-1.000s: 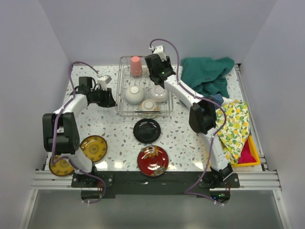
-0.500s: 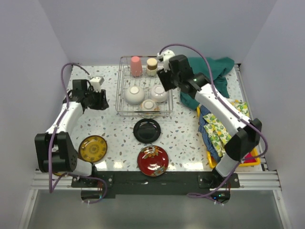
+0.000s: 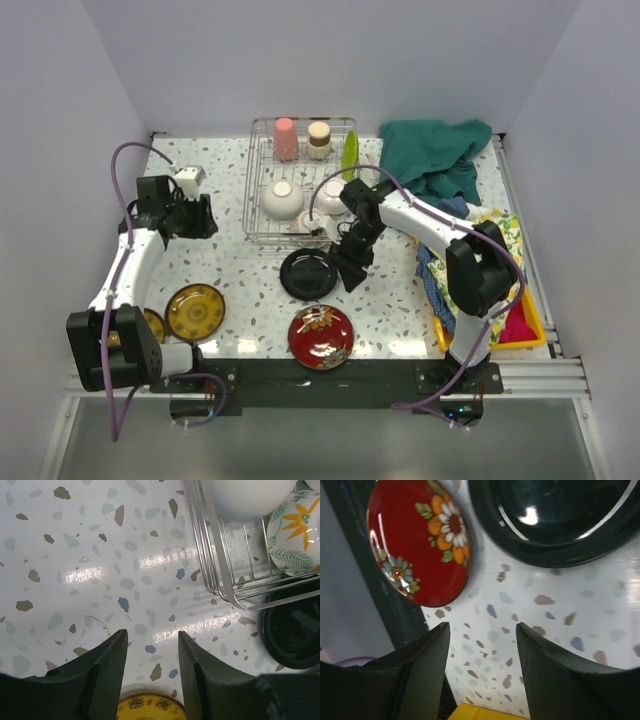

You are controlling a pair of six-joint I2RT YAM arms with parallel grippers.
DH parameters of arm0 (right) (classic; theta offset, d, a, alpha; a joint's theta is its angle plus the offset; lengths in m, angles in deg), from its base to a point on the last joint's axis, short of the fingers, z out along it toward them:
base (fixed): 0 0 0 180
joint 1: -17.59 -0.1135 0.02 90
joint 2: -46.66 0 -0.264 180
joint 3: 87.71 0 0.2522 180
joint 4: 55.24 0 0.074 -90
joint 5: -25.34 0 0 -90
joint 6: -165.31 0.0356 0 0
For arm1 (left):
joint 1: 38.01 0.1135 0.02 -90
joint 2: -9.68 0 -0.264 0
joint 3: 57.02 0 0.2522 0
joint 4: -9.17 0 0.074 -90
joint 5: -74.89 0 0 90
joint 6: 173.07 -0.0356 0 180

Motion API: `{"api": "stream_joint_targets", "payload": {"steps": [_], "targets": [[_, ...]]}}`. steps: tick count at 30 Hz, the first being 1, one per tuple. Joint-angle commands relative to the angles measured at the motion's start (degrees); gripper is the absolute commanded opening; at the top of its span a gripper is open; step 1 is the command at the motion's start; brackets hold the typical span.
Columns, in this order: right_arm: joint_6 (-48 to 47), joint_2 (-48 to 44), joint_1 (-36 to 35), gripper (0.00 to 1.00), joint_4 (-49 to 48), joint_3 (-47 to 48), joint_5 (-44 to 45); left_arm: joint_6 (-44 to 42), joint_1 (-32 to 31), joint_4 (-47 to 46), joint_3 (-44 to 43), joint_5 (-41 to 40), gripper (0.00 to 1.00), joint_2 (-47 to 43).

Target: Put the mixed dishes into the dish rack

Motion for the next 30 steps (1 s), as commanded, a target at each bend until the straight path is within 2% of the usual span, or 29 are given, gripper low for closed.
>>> {"api": "stream_joint_targets", "payload": {"steps": [1, 7, 11, 19, 25, 30], "targets": [[-4.87, -2.02, -1.64, 0.59, 4.57, -4.92, -7.79, -2.98, 0.6, 1.24, 0.53, -1.57, 0.5, -4.07], [1.27, -2.81, -4.9, 0.6, -4.12, -11.36, -5.07, -2.72, 0.6, 1.33, 1.15, -3.15, 0.5, -7.15], [5.32, 1.04, -5.25, 0.66, -8.43, -10.49, -3.84, -1.49, 0.6, 1.59, 1.67, -2.98, 0.5, -8.2], [7.61, 4.4, -6.13, 0.65, -13.53, -10.57, -4.89, -2.8, 0.6, 2.38, 1.67, -5.79, 0.5, -8.3], [11.91, 3.52, -8.59, 0.57, -18.98, -13.47, -4.98, -2.28, 0.6, 1.86, 1.59, -5.79, 0.5, -7.86], [13.59, 4.05, -10.61, 0.41, -20.39, -15.22, -3.14, -2.1, 0.6, 1.51, 1.5, -5.09, 0.5, -7.51]]}}
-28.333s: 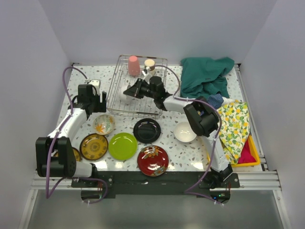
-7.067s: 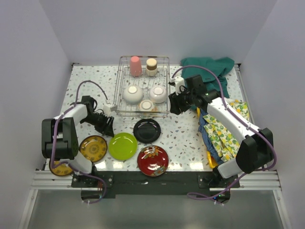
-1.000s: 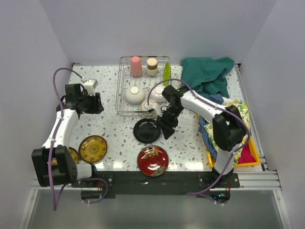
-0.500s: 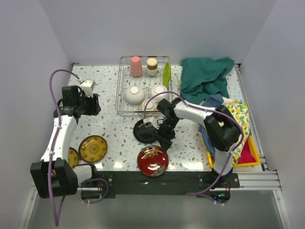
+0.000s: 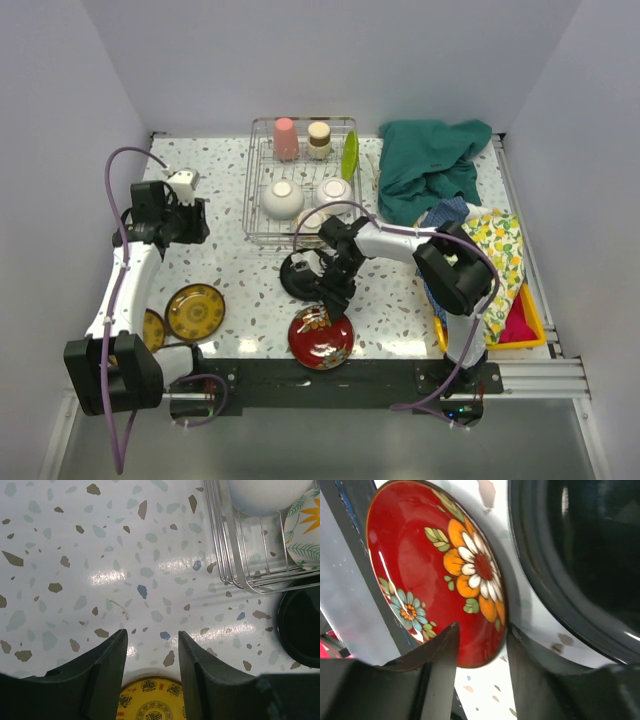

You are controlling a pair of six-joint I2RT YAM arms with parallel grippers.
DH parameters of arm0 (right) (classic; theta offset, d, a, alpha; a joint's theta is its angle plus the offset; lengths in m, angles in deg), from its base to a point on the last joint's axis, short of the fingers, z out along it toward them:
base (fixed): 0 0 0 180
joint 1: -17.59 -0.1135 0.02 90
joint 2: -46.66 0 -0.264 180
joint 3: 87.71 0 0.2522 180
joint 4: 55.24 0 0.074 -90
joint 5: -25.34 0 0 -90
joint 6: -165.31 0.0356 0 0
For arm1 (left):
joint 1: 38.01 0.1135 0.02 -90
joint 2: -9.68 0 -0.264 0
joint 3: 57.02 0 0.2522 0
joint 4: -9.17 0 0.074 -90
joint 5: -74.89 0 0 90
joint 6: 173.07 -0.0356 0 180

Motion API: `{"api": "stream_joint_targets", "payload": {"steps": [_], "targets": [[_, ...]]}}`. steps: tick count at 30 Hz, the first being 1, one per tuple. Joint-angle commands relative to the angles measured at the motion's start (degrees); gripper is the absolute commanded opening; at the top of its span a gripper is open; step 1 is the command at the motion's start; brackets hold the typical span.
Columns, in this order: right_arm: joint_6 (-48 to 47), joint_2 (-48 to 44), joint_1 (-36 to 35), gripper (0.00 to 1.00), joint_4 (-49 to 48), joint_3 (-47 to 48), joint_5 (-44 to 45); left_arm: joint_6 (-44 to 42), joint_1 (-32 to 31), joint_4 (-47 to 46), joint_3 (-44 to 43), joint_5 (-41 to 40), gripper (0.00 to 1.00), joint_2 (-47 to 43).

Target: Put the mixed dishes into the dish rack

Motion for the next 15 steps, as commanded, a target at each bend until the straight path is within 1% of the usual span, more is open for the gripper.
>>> {"api": "stream_joint_targets", "payload": {"steps": [1, 3, 4, 5, 6, 8, 9, 10, 11, 12, 14, 15], "targets": [[2.33, -1.05, -1.76, 0.3, -3.34, -2.05, 1.76, -0.55, 0.49, -1.23, -0.34, 0.46, 0.5, -0.16], [2.25, -2.01, -1.85, 0.16, -2.82, -1.7, 2.64, -0.81, 0.58, -1.05, -1.21, 1.95, 0.5, 0.01], [1.29, -2.62, -1.85, 0.02, -1.16, -1.09, 3.08, -1.33, 0.49, -0.7, -1.74, 3.09, 0.5, 0.19], [0.58, -4.11, -1.85, 0.0, -0.1, -0.39, 3.52, -1.95, 0.58, -0.44, -2.44, 5.01, 0.5, 0.28], [-0.29, -5.08, -1.76, 0.0, 1.21, 1.45, 4.22, -2.82, 0.49, -0.35, -3.84, 10.43, 0.5, 0.28], [-3.11, -8.32, -1.67, 0.0, 5.26, 4.09, 4.4, -5.55, 0.49, -0.78, -5.25, 17.22, 0.52, 0.28], [-3.81, -9.21, -1.67, 0.0, 6.58, 7.06, 4.4, -6.17, 0.49, -1.05, -6.39, 24.12, 0.6, 0.37], [-4.25, -10.35, -1.41, 0.0, 8.59, 8.83, 4.66, -8.43, 0.4, -1.31, -7.01, 27.67, 0.61, 0.89], [-3.74, -11.32, -0.37, 0.0, 8.96, 10.33, 5.01, -9.41, 0.4, -1.31, -7.54, 31.19, 0.64, 1.33], [-3.04, -12.81, 0.25, 0.0, 9.22, 13.65, 5.19, -9.95, 0.4, -1.4, -8.59, 37.32, 0.65, 1.94], [0.03, -13.44, 3.4, 0.0, 9.49, 17.53, 5.72, -10.74, 0.31, -0.61, -9.91, 41.93, 0.66, 5.1], [1.96, -13.52, 4.29, 0.0, 9.05, 21.46, 6.59, -10.57, 0.14, -0.18, -11.57, 45.69, 0.66, 6.51]]}}
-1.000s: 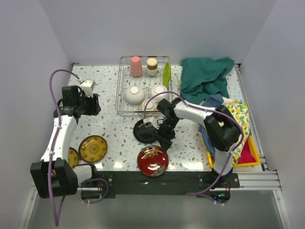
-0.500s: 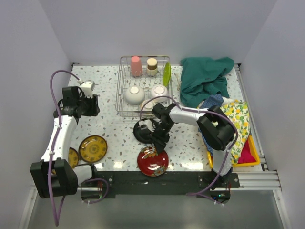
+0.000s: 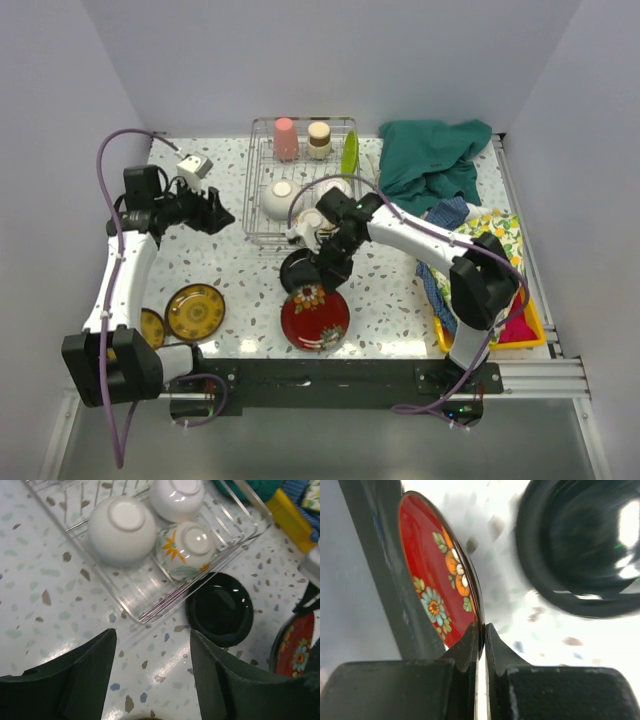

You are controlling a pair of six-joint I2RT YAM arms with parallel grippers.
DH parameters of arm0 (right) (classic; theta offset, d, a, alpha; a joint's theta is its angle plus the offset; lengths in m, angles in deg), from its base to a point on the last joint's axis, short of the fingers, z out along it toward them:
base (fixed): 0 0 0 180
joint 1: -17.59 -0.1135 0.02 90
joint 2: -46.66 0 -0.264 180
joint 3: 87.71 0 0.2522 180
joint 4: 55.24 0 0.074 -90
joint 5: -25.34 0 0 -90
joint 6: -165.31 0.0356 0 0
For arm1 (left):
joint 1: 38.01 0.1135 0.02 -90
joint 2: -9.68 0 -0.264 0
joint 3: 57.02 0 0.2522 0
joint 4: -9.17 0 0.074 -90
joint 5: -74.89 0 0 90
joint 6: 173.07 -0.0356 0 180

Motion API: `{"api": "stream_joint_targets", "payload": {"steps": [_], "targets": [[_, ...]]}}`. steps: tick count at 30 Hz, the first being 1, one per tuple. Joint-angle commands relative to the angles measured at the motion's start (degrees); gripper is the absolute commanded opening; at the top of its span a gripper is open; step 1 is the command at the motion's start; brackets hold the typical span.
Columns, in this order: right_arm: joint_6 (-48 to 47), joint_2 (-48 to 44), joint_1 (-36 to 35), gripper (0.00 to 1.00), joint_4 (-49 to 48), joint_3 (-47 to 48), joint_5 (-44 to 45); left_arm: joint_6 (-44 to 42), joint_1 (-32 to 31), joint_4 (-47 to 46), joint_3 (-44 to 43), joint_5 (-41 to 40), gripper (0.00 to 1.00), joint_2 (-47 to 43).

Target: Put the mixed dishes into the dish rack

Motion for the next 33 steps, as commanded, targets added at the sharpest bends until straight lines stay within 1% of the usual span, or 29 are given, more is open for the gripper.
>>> {"api": "stream_joint_targets", "payload": {"steps": [1, 2, 4, 6, 12, 16, 18, 20, 21, 23, 24, 25, 26, 27, 28, 31, 33], "targets": [[7.36, -4.94, 5.89, 0.0, -0.34, 13.15, 2.94, -3.4, -0.17, 0.52, -5.92, 21.02, 0.65, 6.92], [9.49, -4.85, 7.73, 0.0, -1.31, 14.73, 4.09, -3.31, -0.34, 0.97, -6.98, 22.52, 0.65, 8.34], [13.18, -3.89, 8.8, 0.0, -3.42, 18.86, 5.93, -2.61, -1.13, 1.41, -9.88, 26.39, 0.65, 12.02], [14.08, -2.83, 8.98, 0.0, -4.22, 22.63, 8.22, -2.08, -2.79, 1.06, -12.25, 27.97, 0.65, 13.97], [16.81, 1.04, 8.98, 0.0, -6.42, 29.58, 9.98, -1.9, -8.76, -0.87, -16.39, 27.11, 0.64, 18.37], [17.25, 2.88, 9.33, 0.0, -7.21, 32.85, 11.04, -1.29, -10.97, -1.22, -18.15, 26.84, 0.62, 21.89], [18.38, 3.85, 9.51, 0.0, -7.74, 33.9, 10.87, 0.37, -11.59, -2.45, -18.5, 27.71, 0.54, 23.29], [19.09, 4.46, 10.03, 0.0, -8.7, 34.43, 10.43, 0.91, -11.77, -2.89, -18.68, 28.59, 0.42, 24.26], [19.44, 4.64, 10.04, 0.0, -8.79, 34.61, 10.25, 1.0, -11.77, -2.89, -18.85, 29.55, 0.3, 25.13], [19.53, 5.08, 10.39, 0.0, -9.06, 34.87, 9.37, 0.39, -11.77, -2.46, -19.2, 31.31, 0.2, 26.02], [19.79, 5.26, 10.47, 0.0, -8.97, 34.7, 8.93, -1.01, -11.77, -1.76, -19.38, 32.19, 0.08, 26.72], [19.88, 5.26, 11.0, 0.0, -9.06, 34.52, 7.1, -1.98, -11.77, -1.32, -19.73, 32.98, 0.03, 26.99], [19.97, 5.43, 11.18, 0.0, -9.14, 33.91, 5.87, -2.86, -11.77, -0.96, -20.25, 34.3, 0.0, 27.16], [20.58, 6.13, 11.44, 0.07, -8.62, 33.65, 4.9, -3.83, -11.77, -1.13, -20.52, 34.74, 0.0, 27.43], [20.85, 6.57, 11.79, 0.24, -8.27, 33.56, 2.45, -3.75, -11.77, -1.75, -20.7, 35.36, 0.0, 27.43], [22.51, 7.72, 12.06, 0.38, -8.44, 32.24, -0.64, -1.38, -11.77, -5.7, -20.61, 36.5, 0.0, 27.95], [24.52, 8.42, 12.06, 0.39, -8.62, 31.71, -2.22, 1.07, -11.77, -8.85, -20.7, 36.95, 0.0, 28.39]]}}
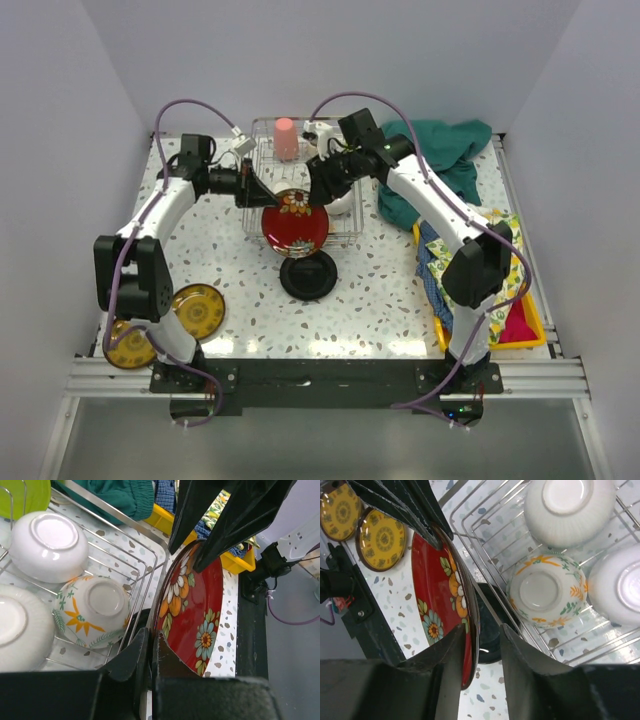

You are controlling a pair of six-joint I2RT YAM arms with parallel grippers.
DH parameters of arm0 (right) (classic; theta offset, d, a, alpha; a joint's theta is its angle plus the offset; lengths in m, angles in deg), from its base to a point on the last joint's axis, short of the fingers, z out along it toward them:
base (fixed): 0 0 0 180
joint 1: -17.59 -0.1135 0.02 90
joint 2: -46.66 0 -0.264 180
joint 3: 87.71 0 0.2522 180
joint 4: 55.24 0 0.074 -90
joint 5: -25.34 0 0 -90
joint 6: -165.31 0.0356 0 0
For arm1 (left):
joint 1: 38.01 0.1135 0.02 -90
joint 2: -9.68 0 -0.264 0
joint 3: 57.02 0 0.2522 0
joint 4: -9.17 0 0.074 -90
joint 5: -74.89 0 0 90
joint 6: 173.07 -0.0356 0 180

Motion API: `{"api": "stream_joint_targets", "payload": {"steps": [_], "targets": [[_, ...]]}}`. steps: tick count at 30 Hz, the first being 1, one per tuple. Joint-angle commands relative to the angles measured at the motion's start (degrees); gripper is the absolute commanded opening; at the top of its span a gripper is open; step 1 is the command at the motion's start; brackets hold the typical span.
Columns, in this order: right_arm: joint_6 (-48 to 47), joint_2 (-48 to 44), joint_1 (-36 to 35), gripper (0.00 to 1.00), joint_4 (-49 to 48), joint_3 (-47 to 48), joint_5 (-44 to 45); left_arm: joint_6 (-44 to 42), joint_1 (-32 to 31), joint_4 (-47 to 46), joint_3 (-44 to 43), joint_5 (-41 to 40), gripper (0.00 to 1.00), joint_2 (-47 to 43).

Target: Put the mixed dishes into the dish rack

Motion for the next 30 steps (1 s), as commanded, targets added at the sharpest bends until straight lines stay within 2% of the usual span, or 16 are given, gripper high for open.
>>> {"api": "stream_joint_targets", "payload": {"steps": [1, 4, 5, 6, 7, 8, 9, 11, 13, 15, 17, 20, 22, 23, 26, 30], "targets": [[4.41, 1.97, 0.39, 0.39, -2.48, 0.96, -6.8, 4.6, -0.16, -7.62, -2.56, 6.87, 0.0, 0.4], [5.91, 3.47, 0.74, 0.19, -3.09, 1.83, -8.47, 9.52, -0.16, -13.51, -1.59, 6.52, 0.0, 0.57], [6.43, 3.56, 0.74, 0.0, -3.27, 2.62, -8.21, 10.75, -0.16, -14.91, -1.24, 5.04, 0.0, 0.57], [7.83, 3.74, 1.26, 0.0, -4.14, 2.89, -6.9, 14.33, -0.16, -18.06, -0.89, 3.29, 0.02, 0.4], [8.36, 3.65, 1.7, 0.0, -4.58, 3.15, -6.72, 16.11, 0.01, -19.31, -0.28, 1.79, 0.12, 0.05], [8.8, 3.65, 2.14, 0.0, -4.93, 4.2, -6.45, 17.0, 0.27, -20.63, -0.1, -2.23, 0.29, -0.91], [9.42, 3.65, 2.84, 0.0, -5.29, 4.91, -3.41, 17.79, 0.45, -21.86, 0.25, -5.23, 0.37, -1.88], [10.38, 2.6, 3.72, 0.0, -6.42, 6.14, 1.09, 22.16, 2.38, -29.9, 3.76, -13.64, 0.48, -6.77], [10.65, 1.37, 4.52, 0.0, -9.23, 6.32, 10.91, 25.43, 5.09, -37.66, 9.8, -20.25, 0.52, -10.92], [11.0, -1.08, 4.43, 0.0, -15.35, 4.92, 18.65, 24.22, 5.64, -38.84, 12.11, -31.59, 0.55, -14.8], [11.36, -4.33, 4.43, 0.0, -21.87, -0.06, 29.29, 21.76, 5.55, -35.52, 13.17, -38.61, 0.52, -14.99], [11.71, -5.49, 4.17, 0.0, -31.2, -3.61, 42.21, 20.26, 5.64, -30.95, 13.62, -45.66, 0.31, -13.58], [10.92, -4.53, 3.55, 0.0, -34.02, -2.92, 48.97, 19.47, 5.73, -29.78, 14.23, -47.44, 0.0, -12.7], [10.22, -3.83, 3.2, 0.0, -34.64, -2.13, 56.23, 19.47, 5.73, -29.78, 14.75, -48.66, 0.0, -12.35], [9.25, 0.21, 1.71, 0.0, -33.94, 2.7, 66.63, 19.03, 5.64, -27.5, 16.86, -48.68, 0.0, -11.82], [9.78, 2.68, 1.27, 0.0, -35.43, 4.47, 71.85, 19.29, 5.55, -24.43, 17.92, -48.24, 0.0, -9.63]]}}
